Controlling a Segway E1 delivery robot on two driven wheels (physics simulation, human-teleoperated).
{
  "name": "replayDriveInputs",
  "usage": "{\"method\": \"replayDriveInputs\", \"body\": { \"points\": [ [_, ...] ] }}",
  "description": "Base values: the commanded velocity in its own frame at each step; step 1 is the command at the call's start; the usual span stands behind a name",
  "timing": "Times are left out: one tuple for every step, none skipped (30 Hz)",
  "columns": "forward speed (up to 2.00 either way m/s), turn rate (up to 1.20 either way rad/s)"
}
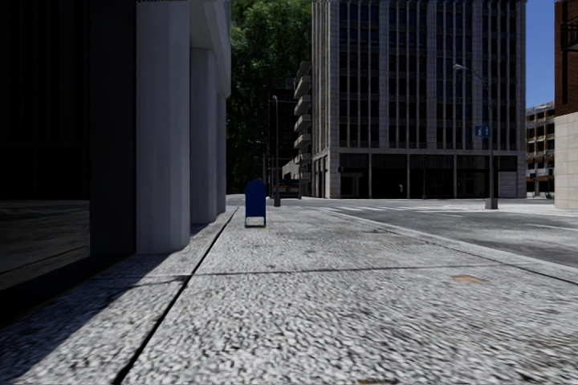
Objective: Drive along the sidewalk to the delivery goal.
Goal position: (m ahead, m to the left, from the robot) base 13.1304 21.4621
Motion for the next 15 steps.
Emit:
{"method": "replayDriveInputs", "body": {
  "points": [
    [2.0, -0.27],
    [2.0, -0.27],
    [2.0, -0.27],
    [2.0, -0.27],
    [2.0, -0.27],
    [2.0, -0.27],
    [2.0, -0.27],
    [2.0, -0.27],
    [2.0, -0.27],
    [2.0, -0.27],
    [2.0, -0.27],
    [2.0, -0.27],
    [2.0, -0.27],
    [2.0, -0.27],
    [2.0, -0.27]
  ]
}}
